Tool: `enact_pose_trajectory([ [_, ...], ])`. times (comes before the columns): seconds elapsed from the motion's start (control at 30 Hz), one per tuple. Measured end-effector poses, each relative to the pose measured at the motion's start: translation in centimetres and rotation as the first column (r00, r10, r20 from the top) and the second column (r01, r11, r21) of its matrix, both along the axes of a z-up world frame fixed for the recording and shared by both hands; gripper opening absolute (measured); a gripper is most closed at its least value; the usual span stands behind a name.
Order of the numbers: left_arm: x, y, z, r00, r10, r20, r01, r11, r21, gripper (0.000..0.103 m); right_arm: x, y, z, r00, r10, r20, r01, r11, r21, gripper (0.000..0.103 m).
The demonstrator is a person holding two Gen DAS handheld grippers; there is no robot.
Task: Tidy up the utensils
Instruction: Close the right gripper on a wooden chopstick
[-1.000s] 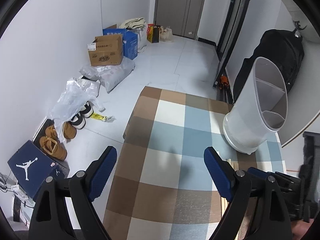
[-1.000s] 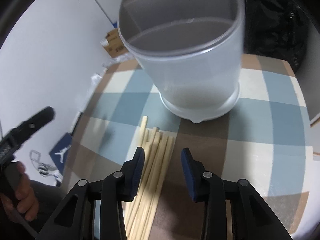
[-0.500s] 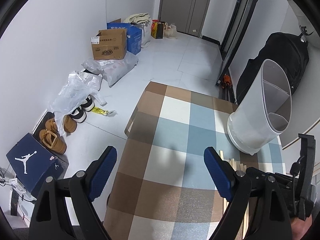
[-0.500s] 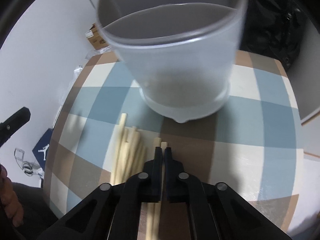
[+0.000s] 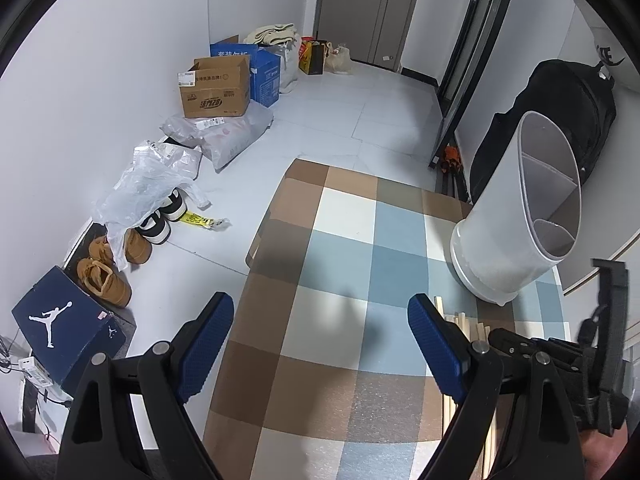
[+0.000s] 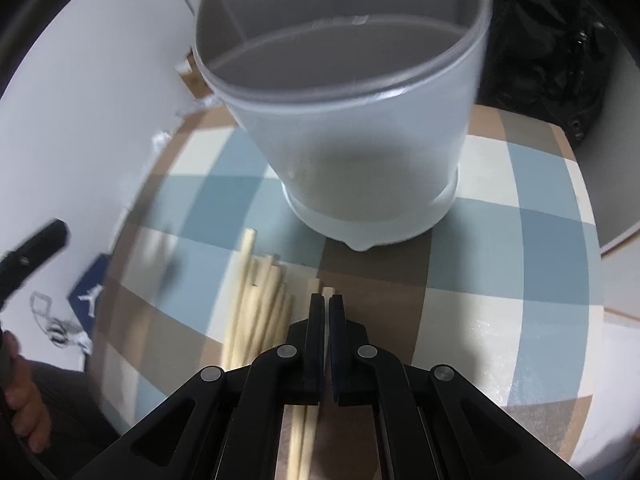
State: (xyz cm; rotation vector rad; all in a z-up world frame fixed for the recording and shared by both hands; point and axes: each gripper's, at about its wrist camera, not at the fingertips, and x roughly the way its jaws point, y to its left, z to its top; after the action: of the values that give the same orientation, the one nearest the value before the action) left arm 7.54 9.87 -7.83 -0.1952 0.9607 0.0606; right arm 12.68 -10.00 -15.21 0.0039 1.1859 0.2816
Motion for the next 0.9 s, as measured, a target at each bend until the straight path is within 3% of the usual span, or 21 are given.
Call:
enact_pose_trajectory([
  [0.2,0.2,0.2,-0.1,1.0,0.002,-0.008,-0.002,1.0,-0.015,0.086,-0.2,0.8,0.7,0.999,0.029,0.025,-0.027,0.997,-0.071,0.004],
  [0.63,0.4,0.0,-0.2,1.0,0.003,-0.013,-0.003,1.0,-0.008,0.086,-0.5,2.1,0.0,0.997,0.07,0.022,-0.067,0.99,-0.123,0.004],
  [0.67,0.4,0.0,-0.2,1.0,0.003,-0.012,-0.003,1.0,-0.008,0.086,-0.5,2.2,-0.1,0.997,0.072,0.025,-0.068,0.987,-0.145,0.011],
  [0.7,0.4,0.0,-0.2,1.0,0.003,-0.012,-0.003,1.0,-0.007,0.086,-0.5,2.3,-0.5,0.997,0.073,0.01,-0.07,0.984,-0.166,0.011],
  [0.9,0.5,0.0,-0.4,1.0,0.003,-0.015,-0.003,1.0,-0.003,0.086,-0.7,1.5,-0.2,0.996,0.093,0.013,-0.09,0.984,-0.153,0.011],
])
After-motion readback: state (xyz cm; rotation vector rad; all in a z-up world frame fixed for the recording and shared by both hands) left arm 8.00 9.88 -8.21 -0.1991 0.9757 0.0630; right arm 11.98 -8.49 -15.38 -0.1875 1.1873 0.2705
